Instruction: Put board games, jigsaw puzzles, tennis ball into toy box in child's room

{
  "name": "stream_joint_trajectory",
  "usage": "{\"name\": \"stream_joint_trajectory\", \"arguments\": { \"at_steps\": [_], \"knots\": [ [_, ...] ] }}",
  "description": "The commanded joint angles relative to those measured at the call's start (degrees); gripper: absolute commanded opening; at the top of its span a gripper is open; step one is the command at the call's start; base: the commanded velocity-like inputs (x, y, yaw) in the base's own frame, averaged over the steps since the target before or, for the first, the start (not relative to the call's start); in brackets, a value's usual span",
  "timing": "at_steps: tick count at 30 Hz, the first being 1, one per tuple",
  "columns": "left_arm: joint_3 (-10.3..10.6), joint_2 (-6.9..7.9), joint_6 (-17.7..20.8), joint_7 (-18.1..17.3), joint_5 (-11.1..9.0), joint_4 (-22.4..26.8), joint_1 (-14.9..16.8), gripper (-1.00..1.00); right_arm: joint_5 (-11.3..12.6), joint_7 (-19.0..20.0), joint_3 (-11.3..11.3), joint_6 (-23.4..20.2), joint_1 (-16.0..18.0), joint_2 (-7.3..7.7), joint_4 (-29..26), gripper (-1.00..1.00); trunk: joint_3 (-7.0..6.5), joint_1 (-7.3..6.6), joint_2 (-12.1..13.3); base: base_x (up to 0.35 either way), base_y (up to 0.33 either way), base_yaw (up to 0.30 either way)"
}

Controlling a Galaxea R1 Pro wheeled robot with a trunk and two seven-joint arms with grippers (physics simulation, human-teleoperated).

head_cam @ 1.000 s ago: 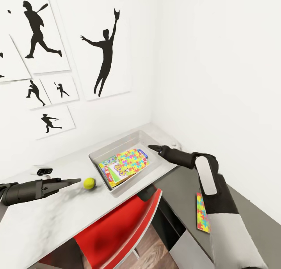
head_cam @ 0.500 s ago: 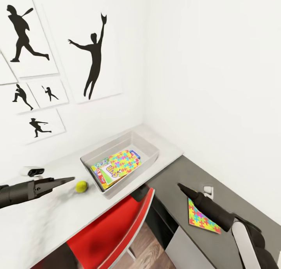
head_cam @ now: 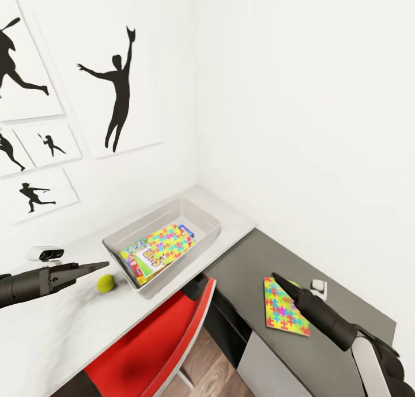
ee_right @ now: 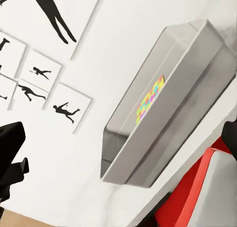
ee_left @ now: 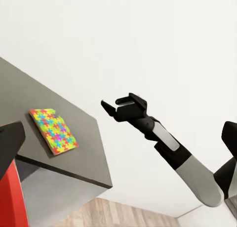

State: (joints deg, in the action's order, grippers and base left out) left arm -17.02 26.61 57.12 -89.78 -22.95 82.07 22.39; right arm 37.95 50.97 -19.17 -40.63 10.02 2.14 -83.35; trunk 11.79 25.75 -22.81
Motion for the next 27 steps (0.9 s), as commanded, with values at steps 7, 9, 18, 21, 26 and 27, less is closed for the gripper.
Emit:
{"name": "stream_joint_trajectory", "arguments": {
  "at_steps": [7,9,18,21,26,27],
  "knots": [
    [0.0,0.02,0.6,-0.2,-0.1,0.0,0.0,1.00,0.0,2.3,-0.3,0.5,0.1,-0.01,0.0,1.00,0.05,0.03,-0.1,0.000,0.000,-0.027],
    [0.0,0.02,0.6,-0.2,-0.1,0.0,0.0,1.00,-0.2,2.4,-0.3,0.7,0.2,-0.12,0.1,1.00,0.04,0.03,-0.1,0.000,0.000,-0.004],
    [0.0,0.02,0.6,-0.2,-0.1,-0.1,0.0,1.00,-0.2,2.2,-0.3,0.9,0.2,-0.20,0.2,1.00,0.01,0.03,-0.1,0.000,0.000,-0.006],
    [0.0,0.02,0.6,-0.2,-0.1,-0.1,0.0,1.00,-0.2,2.2,-0.4,0.9,0.2,-0.16,0.2,1.00,-0.08,0.03,-0.1,0.000,0.000,-0.063],
    [0.0,0.02,0.6,-0.2,-0.2,-0.1,0.0,1.00,-0.2,2.1,-0.4,0.8,0.2,-0.08,0.2,1.00,-0.11,0.03,-0.1,0.000,0.000,-0.017],
    [0.0,0.02,0.6,-0.2,-0.2,-0.1,0.0,1.00,-0.2,2.1,-0.4,0.9,0.2,-0.12,0.2,1.00,-0.11,0.03,-0.1,0.000,0.000,-0.003]
  ]
}}
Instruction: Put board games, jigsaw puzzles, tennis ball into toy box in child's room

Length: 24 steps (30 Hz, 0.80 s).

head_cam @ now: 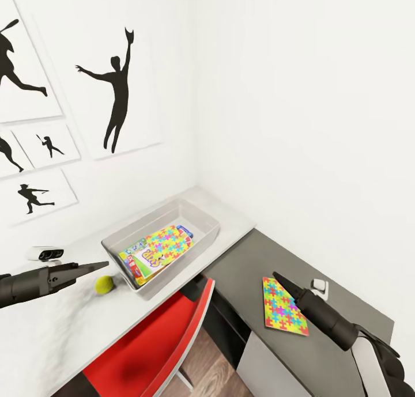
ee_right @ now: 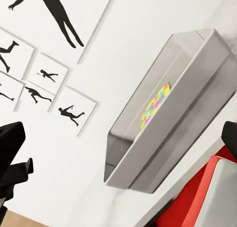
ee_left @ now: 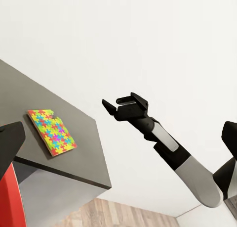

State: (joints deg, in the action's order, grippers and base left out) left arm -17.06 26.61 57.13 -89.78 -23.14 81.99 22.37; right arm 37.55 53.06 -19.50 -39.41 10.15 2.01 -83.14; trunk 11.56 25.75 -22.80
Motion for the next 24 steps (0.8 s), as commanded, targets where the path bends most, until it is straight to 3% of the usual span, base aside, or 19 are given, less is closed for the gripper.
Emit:
{"name": "stream_joint_trajectory", "arguments": {
  "at_steps": [1,9,17,24],
  "knots": [
    [0.0,0.02,0.6,-0.2,0.0,0.0,0.0,1.00,0.2,0.0,0.0,-0.4,0.0,-0.01,0.0,1.00,0.11,0.03,-0.1,0.000,0.000,-0.002],
    [-0.3,0.08,0.6,-0.2,0.0,0.0,0.0,1.00,0.3,-0.2,0.0,-0.4,0.0,0.03,0.0,1.00,-0.16,0.03,-0.1,0.000,0.000,-0.086],
    [-3.1,0.10,0.6,-0.2,-0.2,0.0,-0.2,1.00,0.4,-0.1,-0.1,-0.5,0.0,0.09,0.1,1.00,-0.72,0.03,-0.1,0.000,0.000,-0.194],
    [-4.1,0.11,0.9,-0.2,-0.2,0.0,-0.6,1.00,0.7,0.1,-0.2,-0.5,0.0,0.17,0.8,1.00,-1.23,0.03,-0.1,0.000,0.000,-0.204]
  ]
}}
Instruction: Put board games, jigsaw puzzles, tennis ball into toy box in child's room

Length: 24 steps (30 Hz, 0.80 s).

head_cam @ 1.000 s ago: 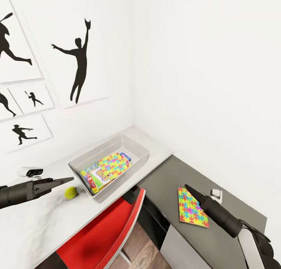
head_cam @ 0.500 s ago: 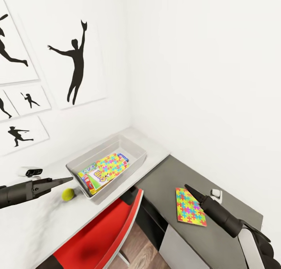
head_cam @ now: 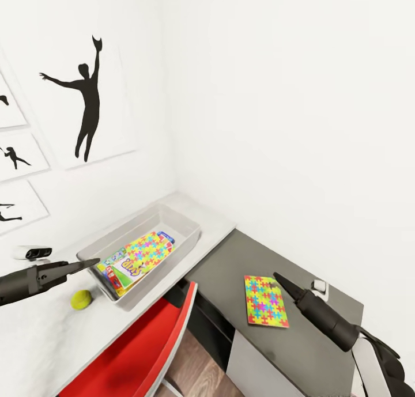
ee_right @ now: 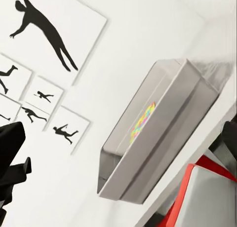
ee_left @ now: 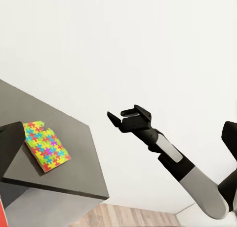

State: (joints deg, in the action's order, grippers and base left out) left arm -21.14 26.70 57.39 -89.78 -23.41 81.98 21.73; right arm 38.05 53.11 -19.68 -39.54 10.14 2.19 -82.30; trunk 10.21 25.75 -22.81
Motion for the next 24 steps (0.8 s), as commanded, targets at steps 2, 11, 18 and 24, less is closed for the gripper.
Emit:
{"name": "stream_joint_trajectory", "arguments": {
  "at_steps": [2,11,18,24],
  "knots": [
    [-0.1,0.03,0.7,-0.2,0.0,0.0,0.0,1.00,0.3,0.1,-0.5,-0.4,0.1,0.00,0.2,1.00,-0.03,0.04,-0.1,0.000,0.000,-0.205],
    [-0.3,0.01,0.8,-0.2,0.0,0.0,-0.2,1.00,0.3,0.2,-2.2,-0.5,0.1,0.01,0.5,1.00,-0.69,0.04,-0.1,0.000,0.000,-0.207],
    [-0.4,0.01,0.9,-0.2,0.0,0.0,-0.2,1.00,0.4,0.4,-2.4,-0.5,0.2,0.10,3.0,1.00,-1.21,0.04,-0.1,-0.005,-0.037,-0.207],
    [-0.5,0.02,0.9,-0.2,0.0,0.0,-0.2,1.00,0.4,0.5,-2.5,-0.5,0.2,0.67,4.2,1.00,-1.65,0.04,-0.1,-0.029,-0.207,-0.208]
  ]
}}
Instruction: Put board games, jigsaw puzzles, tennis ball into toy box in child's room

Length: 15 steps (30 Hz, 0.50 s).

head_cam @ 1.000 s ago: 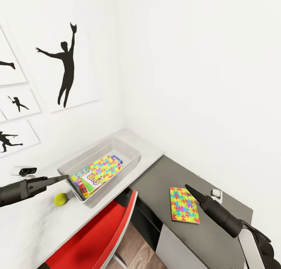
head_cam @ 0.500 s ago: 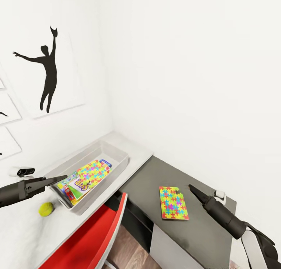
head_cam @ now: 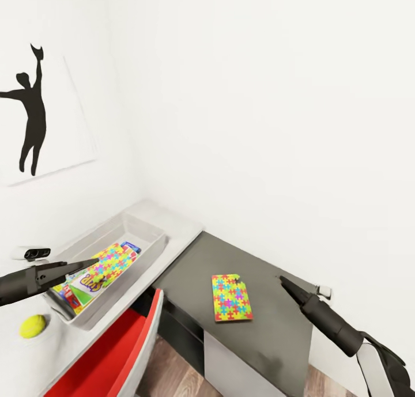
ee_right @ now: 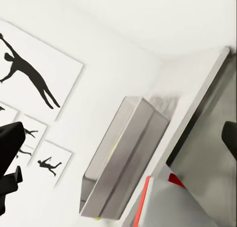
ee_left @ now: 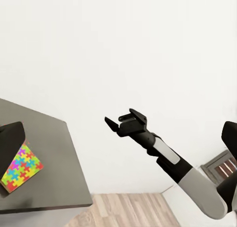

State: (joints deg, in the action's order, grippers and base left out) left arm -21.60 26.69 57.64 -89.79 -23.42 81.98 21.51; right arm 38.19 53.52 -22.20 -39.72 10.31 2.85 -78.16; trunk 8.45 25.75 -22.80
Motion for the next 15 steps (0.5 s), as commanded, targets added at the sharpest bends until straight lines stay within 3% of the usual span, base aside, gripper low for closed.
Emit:
{"name": "stream_joint_trajectory", "arguments": {
  "at_steps": [1,15],
  "knots": [
    [0.0,0.02,0.6,-0.2,0.0,0.0,0.0,1.00,0.2,0.0,0.0,-0.4,0.1,0.05,0.1,1.00,0.04,0.03,-0.1,-0.007,-0.107,-0.207],
    [0.0,-0.04,0.6,-0.2,0.0,0.1,0.0,1.00,0.3,0.0,-0.3,-0.4,0.1,0.20,0.4,1.00,-0.98,0.03,-0.1,-0.001,-0.018,-0.208]
  ]
}}
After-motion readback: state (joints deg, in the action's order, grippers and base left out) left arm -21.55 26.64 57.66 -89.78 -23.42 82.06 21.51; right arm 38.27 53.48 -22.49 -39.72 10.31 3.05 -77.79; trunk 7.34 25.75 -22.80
